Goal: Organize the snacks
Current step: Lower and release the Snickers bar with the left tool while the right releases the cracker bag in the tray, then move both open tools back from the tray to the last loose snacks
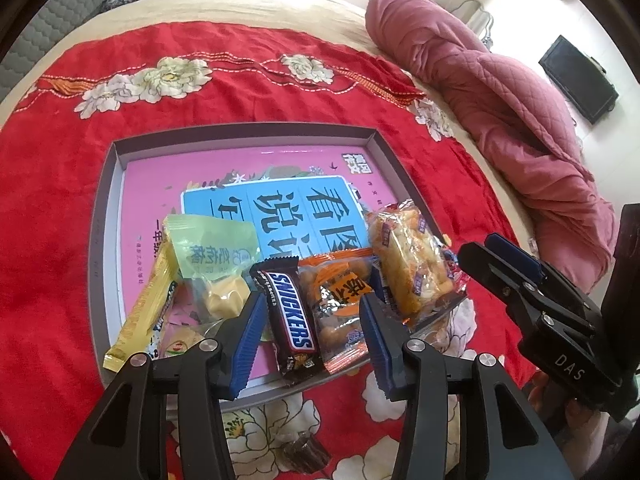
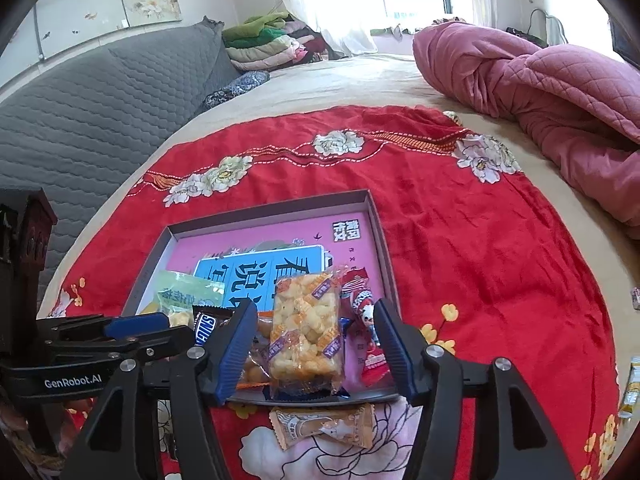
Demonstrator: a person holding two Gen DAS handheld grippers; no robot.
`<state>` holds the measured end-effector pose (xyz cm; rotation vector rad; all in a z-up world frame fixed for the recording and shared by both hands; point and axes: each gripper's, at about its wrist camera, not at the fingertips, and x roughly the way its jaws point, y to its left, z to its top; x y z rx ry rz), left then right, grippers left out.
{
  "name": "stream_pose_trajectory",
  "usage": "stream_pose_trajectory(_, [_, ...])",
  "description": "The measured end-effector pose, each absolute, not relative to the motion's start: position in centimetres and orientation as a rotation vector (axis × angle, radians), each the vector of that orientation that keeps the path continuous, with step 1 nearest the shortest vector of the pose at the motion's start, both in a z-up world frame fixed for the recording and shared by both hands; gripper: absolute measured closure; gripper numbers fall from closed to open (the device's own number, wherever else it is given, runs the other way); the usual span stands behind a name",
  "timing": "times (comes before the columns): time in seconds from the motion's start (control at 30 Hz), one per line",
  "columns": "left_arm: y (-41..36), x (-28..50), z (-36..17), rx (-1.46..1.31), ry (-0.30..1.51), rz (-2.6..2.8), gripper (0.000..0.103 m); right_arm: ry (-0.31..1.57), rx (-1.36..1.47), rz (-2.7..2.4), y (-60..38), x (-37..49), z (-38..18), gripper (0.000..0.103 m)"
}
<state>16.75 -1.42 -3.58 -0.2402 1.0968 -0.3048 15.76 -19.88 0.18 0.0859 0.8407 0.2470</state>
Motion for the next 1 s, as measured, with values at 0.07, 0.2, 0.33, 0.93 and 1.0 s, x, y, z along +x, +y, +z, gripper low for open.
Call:
stream_pose_trajectory(0.07, [-1.4,16.7,-3.3,-0.238,1.096,-0.305,0.052,0.839,0.094,0.247,-20.2,15.5,0.4,0.042])
stream_pose_trajectory(0.2, [-0.9,16.2,-2.8,-0.227,1.091,-0.295,0.051,0.840,0.096,0.247,-20.8,14.9,0.7,0.042])
stream_pose_trajectory(0.33, [-0.4,15.7,-2.3,-0.231,1.081,-0.289,0.050,0.843,0.102,0.246,-21.4,14.2,0.7,0.041])
stream_pose_trajectory(0.93, [-0.1,11.5,-2.5,-0.200,1.120,-0.303,0.048,0.881,0.073,0.283,-22.2,10.8,0.0,0.034])
stream_pose_trajectory(1.0, [-0.2,11.1,-2.7,-0.197,1.129,-0.304,0.048,0.885,0.075,0.284,-22.4,10.6,-0.1,0.034])
